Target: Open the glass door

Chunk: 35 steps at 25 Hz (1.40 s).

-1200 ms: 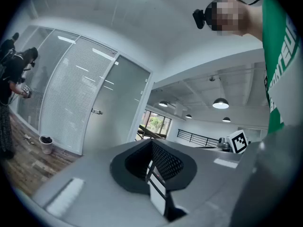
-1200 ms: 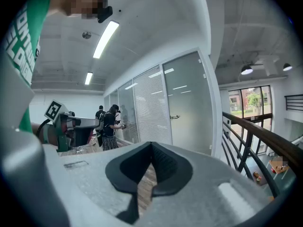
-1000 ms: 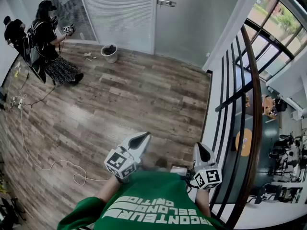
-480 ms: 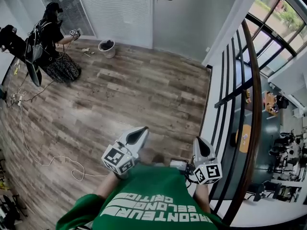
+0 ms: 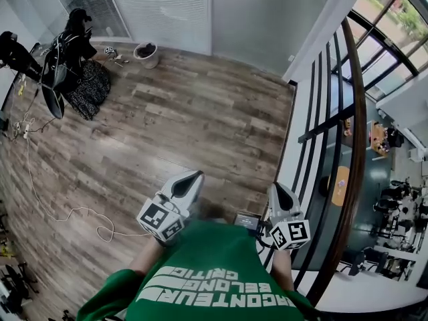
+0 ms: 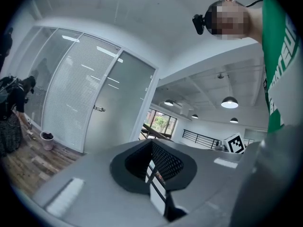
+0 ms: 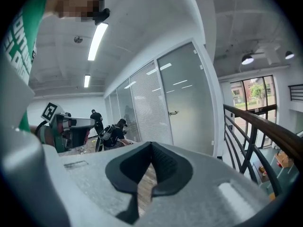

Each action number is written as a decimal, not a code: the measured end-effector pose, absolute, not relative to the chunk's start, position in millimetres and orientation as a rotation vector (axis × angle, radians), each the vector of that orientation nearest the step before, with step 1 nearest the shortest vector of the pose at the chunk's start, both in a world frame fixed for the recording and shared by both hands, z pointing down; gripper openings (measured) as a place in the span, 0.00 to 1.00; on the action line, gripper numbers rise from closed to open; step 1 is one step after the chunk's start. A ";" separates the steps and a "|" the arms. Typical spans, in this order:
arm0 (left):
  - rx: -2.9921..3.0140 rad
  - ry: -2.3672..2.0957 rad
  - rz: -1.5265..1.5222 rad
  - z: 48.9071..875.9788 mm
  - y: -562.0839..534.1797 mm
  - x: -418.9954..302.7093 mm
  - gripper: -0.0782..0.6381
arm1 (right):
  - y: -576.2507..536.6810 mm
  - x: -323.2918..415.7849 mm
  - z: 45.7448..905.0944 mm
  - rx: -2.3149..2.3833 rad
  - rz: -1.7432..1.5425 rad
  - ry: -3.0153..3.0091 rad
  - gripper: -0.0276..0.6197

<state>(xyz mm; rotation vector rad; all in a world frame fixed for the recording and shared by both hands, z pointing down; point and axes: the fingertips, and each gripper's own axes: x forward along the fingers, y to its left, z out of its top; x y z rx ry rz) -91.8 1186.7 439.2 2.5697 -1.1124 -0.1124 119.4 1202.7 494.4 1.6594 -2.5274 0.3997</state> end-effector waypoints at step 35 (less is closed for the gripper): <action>2.544 -1.029 -0.158 448.5 868.7 -190.7 0.13 | 934.5 79.8 464.5 1.803 0.405 -2.307 0.03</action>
